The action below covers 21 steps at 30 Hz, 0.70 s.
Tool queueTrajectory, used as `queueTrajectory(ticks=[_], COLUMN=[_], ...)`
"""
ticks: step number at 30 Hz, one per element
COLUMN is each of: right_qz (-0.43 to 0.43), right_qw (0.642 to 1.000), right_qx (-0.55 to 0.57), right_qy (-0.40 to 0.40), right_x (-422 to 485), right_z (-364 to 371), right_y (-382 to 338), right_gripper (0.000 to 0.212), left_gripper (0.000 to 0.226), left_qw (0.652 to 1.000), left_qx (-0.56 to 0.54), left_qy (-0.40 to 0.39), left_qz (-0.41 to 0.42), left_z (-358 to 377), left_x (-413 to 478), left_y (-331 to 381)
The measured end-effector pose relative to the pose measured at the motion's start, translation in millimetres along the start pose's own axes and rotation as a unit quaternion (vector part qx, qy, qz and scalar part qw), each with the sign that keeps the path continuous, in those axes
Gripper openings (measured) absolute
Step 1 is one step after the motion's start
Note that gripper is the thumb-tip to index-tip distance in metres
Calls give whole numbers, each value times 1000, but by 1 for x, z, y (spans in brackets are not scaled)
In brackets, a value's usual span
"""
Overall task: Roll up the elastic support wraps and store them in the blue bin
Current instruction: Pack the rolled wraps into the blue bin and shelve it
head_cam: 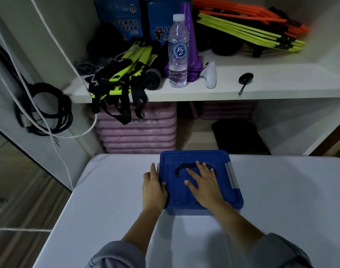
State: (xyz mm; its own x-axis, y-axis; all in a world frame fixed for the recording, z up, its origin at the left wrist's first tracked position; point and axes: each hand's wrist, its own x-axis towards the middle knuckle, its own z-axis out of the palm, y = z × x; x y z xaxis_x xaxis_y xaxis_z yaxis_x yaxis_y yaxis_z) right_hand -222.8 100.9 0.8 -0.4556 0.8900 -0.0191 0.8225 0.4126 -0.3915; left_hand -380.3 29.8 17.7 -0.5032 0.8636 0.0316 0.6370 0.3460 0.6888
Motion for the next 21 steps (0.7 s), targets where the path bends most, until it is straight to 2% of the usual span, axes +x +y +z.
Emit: queueTrajectory(ticks=[4,7,12,16,21], right_qz=[-2,-2,-1,3,2], right_qw=[1000,1000,1000,1000,1000], right_qx=[-2,-1,-1,-10,1], right_qy=[-5,-4,1,-2,-2], right_x=[0,-1,0,0,-1], right_z=[-1,-1,2,0,-1], right_y=[0,-1,0,-1,-1], right_gripper=[95,104,120,122,123], left_gripper=[40,31,18,28,43], left_qw=[994,981,964,963,978], left_qx=[-95,-162,-215,-212,-139], left_qy=[-3,11,-48,-91,-134], left_qz=[-51,-104,-148,-137,-74], left_z=[-3,-10,-11,-12,-11], left_x=[3,9,22,28,30], left_y=[4,2,-2,-3,-2])
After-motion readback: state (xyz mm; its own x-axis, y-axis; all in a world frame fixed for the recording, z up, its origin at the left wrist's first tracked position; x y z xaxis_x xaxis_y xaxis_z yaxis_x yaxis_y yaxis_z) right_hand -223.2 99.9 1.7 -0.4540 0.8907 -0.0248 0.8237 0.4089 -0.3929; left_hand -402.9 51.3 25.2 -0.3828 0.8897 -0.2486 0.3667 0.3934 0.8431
